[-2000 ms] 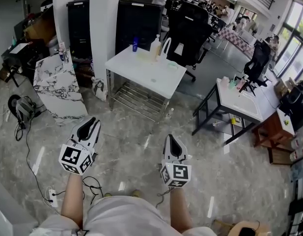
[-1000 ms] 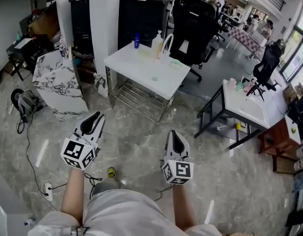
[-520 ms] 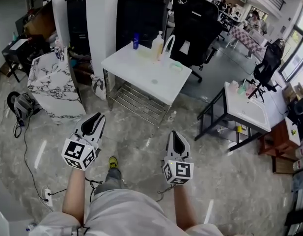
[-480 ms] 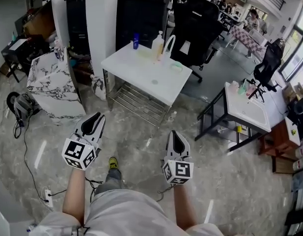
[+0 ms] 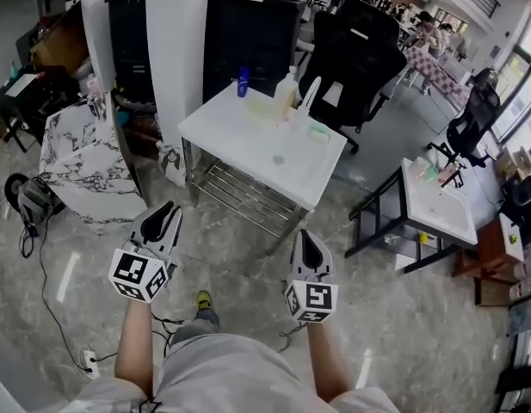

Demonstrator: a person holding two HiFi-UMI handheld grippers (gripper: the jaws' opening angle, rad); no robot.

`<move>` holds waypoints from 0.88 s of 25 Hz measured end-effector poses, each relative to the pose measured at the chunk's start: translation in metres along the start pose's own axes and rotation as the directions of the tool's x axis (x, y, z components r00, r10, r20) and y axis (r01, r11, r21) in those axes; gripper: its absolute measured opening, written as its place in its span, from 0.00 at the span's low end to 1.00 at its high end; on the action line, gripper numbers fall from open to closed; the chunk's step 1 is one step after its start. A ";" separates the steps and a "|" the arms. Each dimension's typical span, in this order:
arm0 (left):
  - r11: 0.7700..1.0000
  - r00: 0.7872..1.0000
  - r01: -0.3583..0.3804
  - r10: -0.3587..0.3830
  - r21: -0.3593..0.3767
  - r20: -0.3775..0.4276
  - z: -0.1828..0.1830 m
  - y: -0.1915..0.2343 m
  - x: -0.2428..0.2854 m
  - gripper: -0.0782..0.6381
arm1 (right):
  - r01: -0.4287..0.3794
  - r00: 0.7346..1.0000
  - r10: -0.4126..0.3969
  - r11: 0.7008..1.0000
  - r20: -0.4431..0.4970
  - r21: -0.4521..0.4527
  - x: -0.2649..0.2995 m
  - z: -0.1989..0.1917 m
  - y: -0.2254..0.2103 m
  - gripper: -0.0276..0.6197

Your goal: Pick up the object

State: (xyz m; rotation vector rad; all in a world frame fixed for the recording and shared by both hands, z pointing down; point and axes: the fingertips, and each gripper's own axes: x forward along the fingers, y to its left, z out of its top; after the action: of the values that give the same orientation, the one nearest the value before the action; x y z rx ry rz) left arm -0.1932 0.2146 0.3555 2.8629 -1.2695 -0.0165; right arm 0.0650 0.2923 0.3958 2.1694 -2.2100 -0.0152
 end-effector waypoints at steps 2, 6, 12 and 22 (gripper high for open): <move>1.000 1.000 0.008 -0.008 -0.011 -0.004 -0.002 0.020 0.016 0.20 | 0.006 1.000 -0.006 1.000 0.002 -0.004 0.022 0.003 0.003 0.03; 0.999 0.999 0.034 -0.034 -0.018 -0.006 -0.003 0.058 0.051 0.20 | 0.009 1.000 -0.009 1.000 -0.002 -0.004 0.069 0.008 0.012 0.03; 0.996 0.996 0.083 -0.083 -0.018 -0.013 -0.003 0.096 0.095 0.20 | 0.054 0.998 -0.054 0.999 -0.007 -0.001 0.119 0.009 0.016 0.03; 0.993 0.993 0.112 -0.113 -0.040 -0.028 -0.015 0.136 0.134 0.20 | 0.127 0.991 -0.128 0.991 -0.033 -0.032 0.161 0.002 0.017 0.03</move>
State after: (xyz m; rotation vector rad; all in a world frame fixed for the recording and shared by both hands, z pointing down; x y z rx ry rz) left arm -0.2038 0.0242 0.3715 2.8861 -1.0888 0.0013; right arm 0.0451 0.1312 0.3987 2.2727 -2.0364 -0.0140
